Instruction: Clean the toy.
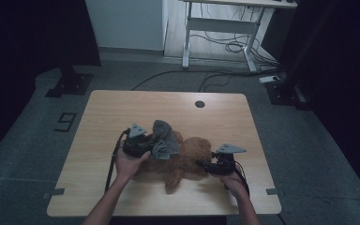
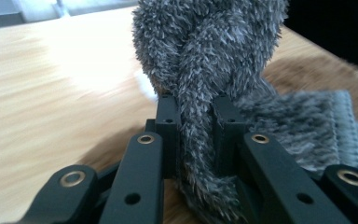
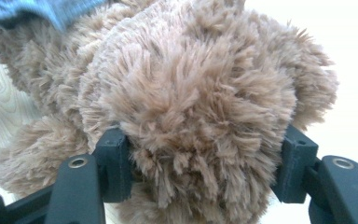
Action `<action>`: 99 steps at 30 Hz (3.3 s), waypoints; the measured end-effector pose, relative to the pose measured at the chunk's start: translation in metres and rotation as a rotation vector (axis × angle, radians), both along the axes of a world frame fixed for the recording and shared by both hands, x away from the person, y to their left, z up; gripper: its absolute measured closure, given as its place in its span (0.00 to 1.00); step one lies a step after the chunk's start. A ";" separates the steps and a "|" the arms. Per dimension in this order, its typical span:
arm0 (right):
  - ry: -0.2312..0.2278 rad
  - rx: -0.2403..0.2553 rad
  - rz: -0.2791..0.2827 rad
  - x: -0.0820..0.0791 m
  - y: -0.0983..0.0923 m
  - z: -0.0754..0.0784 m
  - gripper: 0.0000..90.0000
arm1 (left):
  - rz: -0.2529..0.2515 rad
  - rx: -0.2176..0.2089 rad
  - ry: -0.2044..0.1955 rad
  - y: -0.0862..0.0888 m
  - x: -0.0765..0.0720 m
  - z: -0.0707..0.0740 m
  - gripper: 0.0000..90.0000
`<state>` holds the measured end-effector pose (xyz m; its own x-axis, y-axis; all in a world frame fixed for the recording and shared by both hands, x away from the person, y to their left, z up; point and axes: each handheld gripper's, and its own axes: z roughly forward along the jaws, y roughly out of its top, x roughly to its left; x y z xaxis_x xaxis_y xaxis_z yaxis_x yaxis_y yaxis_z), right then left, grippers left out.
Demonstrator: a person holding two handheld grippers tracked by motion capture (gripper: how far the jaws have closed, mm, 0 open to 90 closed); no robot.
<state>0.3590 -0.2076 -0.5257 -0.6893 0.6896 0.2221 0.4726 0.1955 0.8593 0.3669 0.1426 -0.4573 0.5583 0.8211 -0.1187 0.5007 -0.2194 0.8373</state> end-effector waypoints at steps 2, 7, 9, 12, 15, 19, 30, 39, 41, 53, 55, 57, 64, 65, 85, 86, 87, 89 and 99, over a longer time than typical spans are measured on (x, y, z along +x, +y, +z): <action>-0.001 0.000 -0.002 0.000 0.000 0.000 0.40 | 0.025 -0.001 0.010 0.014 -0.003 -0.007 0.84; 0.001 0.000 -0.004 0.000 0.000 0.000 0.40 | 0.066 -0.046 0.072 0.042 -0.005 -0.032 0.85; 0.002 0.002 -0.005 0.000 0.000 -0.001 0.40 | 0.067 -0.051 0.078 0.045 -0.005 -0.035 0.85; 0.003 0.006 -0.008 0.000 0.000 -0.001 0.41 | 0.072 -0.018 0.069 0.049 -0.011 -0.039 0.84; 0.002 0.004 -0.008 0.000 0.000 -0.001 0.41 | 0.076 -0.004 0.070 0.052 -0.015 -0.039 0.84; 0.005 0.007 -0.008 0.000 -0.001 -0.002 0.41 | 0.096 0.022 0.090 0.063 -0.021 -0.046 0.84; -0.007 0.003 -0.052 0.016 0.005 -0.003 0.42 | 0.132 0.027 0.115 0.052 0.022 -0.043 0.84; -0.023 0.007 -0.059 0.025 0.004 -0.005 0.42 | 0.070 -0.014 0.010 0.034 0.029 0.014 0.84; -0.029 0.000 -0.062 0.023 0.005 -0.004 0.42 | 0.035 -0.015 -0.017 0.018 0.030 0.030 0.84; -0.050 0.000 -0.065 0.019 0.006 -0.006 0.41 | -0.086 0.139 0.059 -0.072 0.059 0.013 0.85; -0.049 -0.001 -0.063 0.018 0.006 -0.006 0.40 | -0.079 0.160 0.040 -0.071 0.055 0.001 0.85; -0.053 -0.007 -0.060 0.016 0.008 -0.004 0.35 | -0.083 0.139 0.037 -0.065 0.050 0.000 0.85; -0.003 0.038 -0.044 0.008 -0.001 0.004 0.20 | -0.095 0.057 0.019 -0.051 0.025 -0.011 0.85; -0.006 0.055 -0.051 0.007 -0.003 0.006 0.19 | -0.096 0.046 0.014 -0.050 0.021 -0.012 0.85; 0.024 0.095 0.048 0.004 0.002 -0.001 0.15 | -0.120 -0.020 -0.079 -0.039 -0.038 -0.028 0.86; 0.010 0.081 0.043 0.003 0.005 -0.001 0.23 | -0.117 -0.017 -0.079 -0.039 -0.039 -0.028 0.86; 0.010 0.082 0.042 0.003 0.004 -0.002 0.27 | -0.117 -0.017 -0.077 -0.040 -0.038 -0.027 0.86; 0.011 0.085 0.039 0.003 0.004 -0.003 0.32 | -0.119 -0.020 -0.072 -0.040 -0.038 -0.026 0.85; -0.014 0.047 -0.012 -0.001 0.008 -0.003 0.48 | -0.176 0.000 -0.097 -0.085 -0.023 0.028 0.85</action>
<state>0.3581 -0.2000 -0.5287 -0.6841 0.6870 0.2452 0.4625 0.1487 0.8740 0.3439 0.0581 -0.4294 0.7017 0.7101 -0.0571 0.3716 -0.2965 0.8798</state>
